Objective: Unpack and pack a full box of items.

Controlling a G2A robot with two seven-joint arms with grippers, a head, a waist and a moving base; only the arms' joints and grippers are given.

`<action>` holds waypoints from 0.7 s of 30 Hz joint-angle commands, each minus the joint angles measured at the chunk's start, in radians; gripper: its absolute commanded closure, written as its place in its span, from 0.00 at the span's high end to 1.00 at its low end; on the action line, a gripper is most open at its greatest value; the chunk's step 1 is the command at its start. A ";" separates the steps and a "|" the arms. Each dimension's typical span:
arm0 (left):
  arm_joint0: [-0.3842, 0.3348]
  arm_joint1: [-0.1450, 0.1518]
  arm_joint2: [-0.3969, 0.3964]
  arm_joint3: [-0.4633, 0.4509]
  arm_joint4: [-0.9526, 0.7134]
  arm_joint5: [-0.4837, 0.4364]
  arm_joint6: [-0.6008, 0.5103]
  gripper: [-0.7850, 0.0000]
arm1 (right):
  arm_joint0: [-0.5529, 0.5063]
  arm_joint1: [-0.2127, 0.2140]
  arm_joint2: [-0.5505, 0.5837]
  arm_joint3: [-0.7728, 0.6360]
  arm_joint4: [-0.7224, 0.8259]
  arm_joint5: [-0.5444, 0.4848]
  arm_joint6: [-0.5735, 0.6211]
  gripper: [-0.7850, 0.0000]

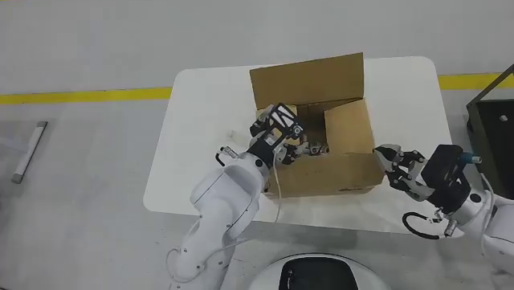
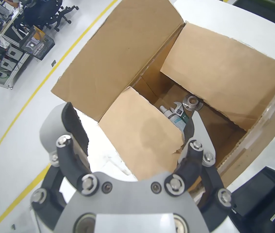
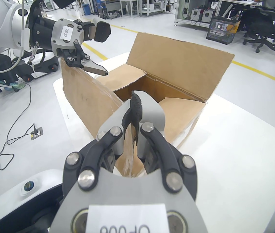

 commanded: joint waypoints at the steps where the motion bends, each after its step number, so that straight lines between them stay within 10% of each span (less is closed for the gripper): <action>1: 0.004 0.004 -0.001 -0.006 0.015 -0.024 -0.008 1.00 | -0.009 0.001 0.002 -0.005 -0.004 0.001 -0.013 0.00; 9: 0.017 0.009 0.003 -0.028 -0.009 -0.050 -0.024 1.00 | -0.030 0.004 0.003 -0.004 0.048 0.022 -0.045 0.07; 11: 0.014 0.010 0.004 -0.033 -0.015 -0.055 -0.028 1.00 | -0.031 0.003 0.003 0.004 0.101 0.043 -0.061 0.27; 13: 0.010 0.011 0.004 -0.037 -0.026 -0.059 -0.032 1.00 | -0.030 0.004 0.008 0.014 0.162 0.048 -0.067 0.02; 15: 0.007 0.012 0.004 -0.040 -0.043 -0.070 -0.041 1.00 | -0.028 0.005 0.017 0.019 0.199 0.062 -0.053 0.22; 19: 0.002 0.015 0.006 -0.044 -0.051 -0.095 -0.060 1.00 | -0.025 0.009 0.031 0.026 0.248 0.068 -0.031 0.23; 21: 0.003 0.016 0.007 -0.045 -0.058 -0.092 -0.060 1.00 | -0.029 0.011 0.033 0.032 0.271 0.056 -0.017 0.44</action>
